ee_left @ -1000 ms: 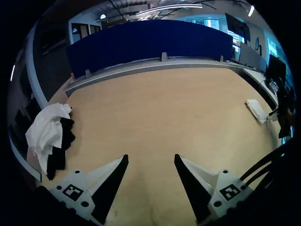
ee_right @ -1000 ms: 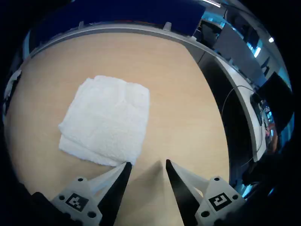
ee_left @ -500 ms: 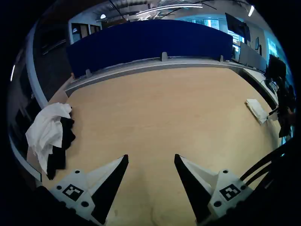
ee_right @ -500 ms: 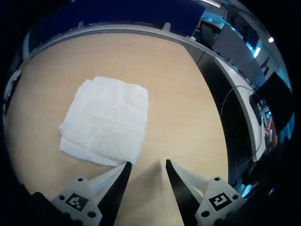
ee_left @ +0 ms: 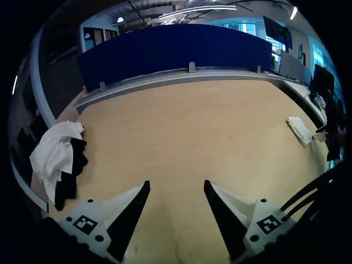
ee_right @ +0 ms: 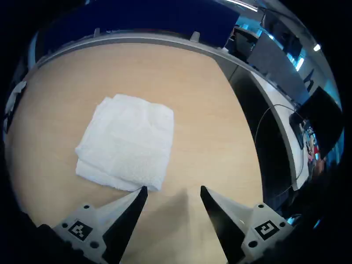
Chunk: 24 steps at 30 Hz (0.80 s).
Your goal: Fold towel
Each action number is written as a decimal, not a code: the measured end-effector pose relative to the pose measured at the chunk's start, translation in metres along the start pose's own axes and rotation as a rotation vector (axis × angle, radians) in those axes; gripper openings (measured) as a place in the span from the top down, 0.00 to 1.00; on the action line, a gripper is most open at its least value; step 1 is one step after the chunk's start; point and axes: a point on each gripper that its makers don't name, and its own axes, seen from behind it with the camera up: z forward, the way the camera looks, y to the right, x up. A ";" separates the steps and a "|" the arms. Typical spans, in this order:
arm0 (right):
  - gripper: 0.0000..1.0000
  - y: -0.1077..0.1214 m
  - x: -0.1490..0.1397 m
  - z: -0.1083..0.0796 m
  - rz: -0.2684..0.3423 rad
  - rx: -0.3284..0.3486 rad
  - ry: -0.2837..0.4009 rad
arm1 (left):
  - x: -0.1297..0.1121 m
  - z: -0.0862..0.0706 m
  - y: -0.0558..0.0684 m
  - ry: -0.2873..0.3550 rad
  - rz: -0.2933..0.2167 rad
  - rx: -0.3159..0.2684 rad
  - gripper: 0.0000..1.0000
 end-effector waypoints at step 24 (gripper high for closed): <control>0.00 -0.002 0.004 -0.021 -0.016 -0.015 0.027 | 0.001 -0.004 -0.003 0.013 -0.001 -0.011 0.10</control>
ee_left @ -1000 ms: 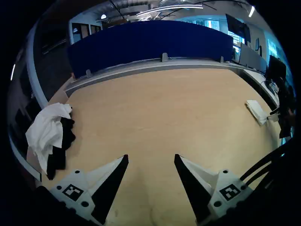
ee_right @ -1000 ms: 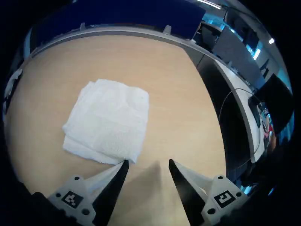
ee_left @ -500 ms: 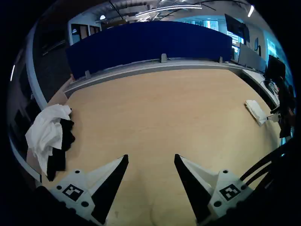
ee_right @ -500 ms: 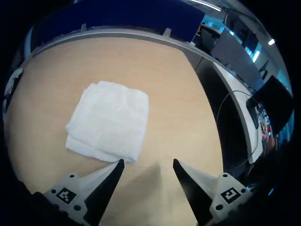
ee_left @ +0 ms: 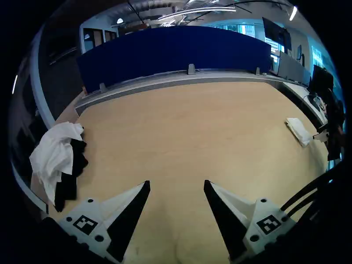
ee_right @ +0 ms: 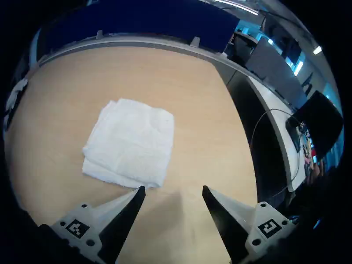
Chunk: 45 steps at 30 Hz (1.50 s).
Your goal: Fold towel
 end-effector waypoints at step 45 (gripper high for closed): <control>0.00 -0.081 0.208 -0.134 0.210 0.119 0.758 | 0.062 0.007 -0.030 0.209 -0.105 0.022 0.10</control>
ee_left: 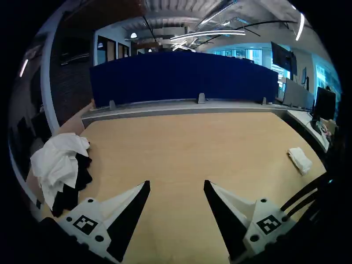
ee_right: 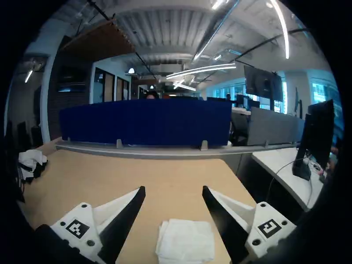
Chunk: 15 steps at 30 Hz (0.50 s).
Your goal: Fold towel
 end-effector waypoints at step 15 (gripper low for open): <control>0.00 -0.082 0.052 0.013 0.042 0.025 0.141 | 0.059 0.001 -0.036 0.182 -0.076 0.013 0.10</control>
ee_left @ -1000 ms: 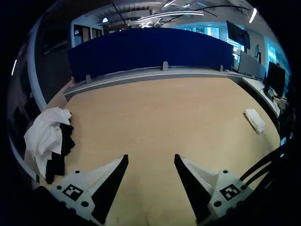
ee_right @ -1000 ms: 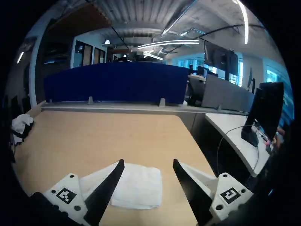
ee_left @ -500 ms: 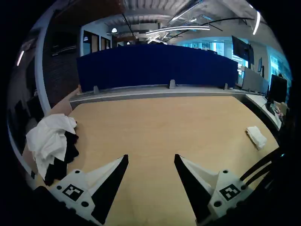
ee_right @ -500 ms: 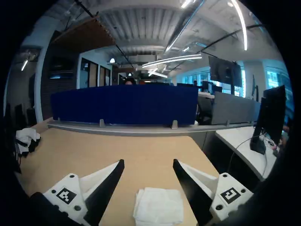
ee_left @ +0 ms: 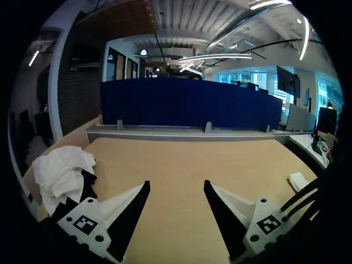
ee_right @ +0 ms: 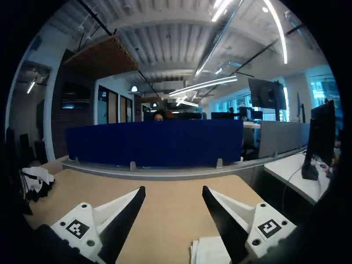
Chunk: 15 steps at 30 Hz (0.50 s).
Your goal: Fold towel
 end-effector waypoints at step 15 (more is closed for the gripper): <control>0.00 -0.051 0.010 0.008 -0.001 0.004 0.066 | 0.040 0.008 -0.020 0.122 -0.009 0.000 0.10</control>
